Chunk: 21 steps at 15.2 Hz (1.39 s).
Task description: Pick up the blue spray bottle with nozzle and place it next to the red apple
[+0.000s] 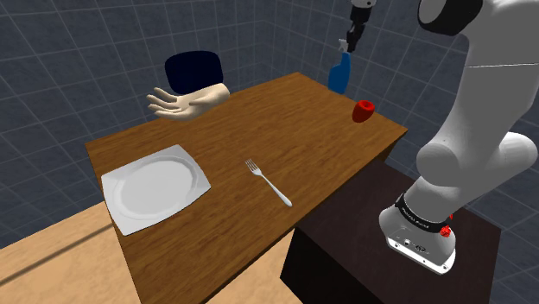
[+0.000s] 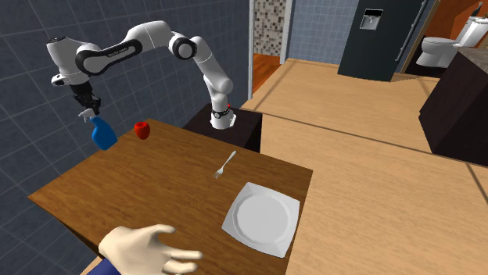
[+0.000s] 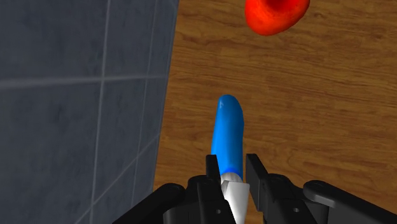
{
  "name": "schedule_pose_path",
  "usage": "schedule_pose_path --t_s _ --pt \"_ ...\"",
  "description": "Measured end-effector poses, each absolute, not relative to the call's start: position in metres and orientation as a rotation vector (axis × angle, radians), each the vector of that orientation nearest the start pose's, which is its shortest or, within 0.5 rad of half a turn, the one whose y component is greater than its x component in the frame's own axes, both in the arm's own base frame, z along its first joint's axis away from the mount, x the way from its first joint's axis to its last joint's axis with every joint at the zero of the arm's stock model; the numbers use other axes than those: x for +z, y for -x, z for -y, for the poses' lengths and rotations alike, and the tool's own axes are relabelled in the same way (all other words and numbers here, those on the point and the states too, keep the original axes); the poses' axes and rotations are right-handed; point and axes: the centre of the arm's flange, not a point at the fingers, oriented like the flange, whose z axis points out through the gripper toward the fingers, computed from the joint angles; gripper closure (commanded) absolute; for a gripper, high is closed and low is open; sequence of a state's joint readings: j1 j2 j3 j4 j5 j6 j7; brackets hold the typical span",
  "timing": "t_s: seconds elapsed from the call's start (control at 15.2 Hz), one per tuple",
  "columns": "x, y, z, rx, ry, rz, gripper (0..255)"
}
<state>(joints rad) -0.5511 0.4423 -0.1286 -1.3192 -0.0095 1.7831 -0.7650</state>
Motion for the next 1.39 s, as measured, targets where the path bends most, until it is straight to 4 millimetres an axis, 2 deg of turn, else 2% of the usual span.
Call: schedule_pose_path --t_s 0.59,1.06,1.12,1.39 --pt "0.442 -0.548 0.423 0.038 3.202 0.16 255" --pt "0.435 -0.548 0.422 0.037 3.202 0.16 255" --pt "0.435 -0.548 0.422 0.037 3.202 0.16 0" --pt "0.435 -0.548 0.422 0.037 3.203 0.16 0"
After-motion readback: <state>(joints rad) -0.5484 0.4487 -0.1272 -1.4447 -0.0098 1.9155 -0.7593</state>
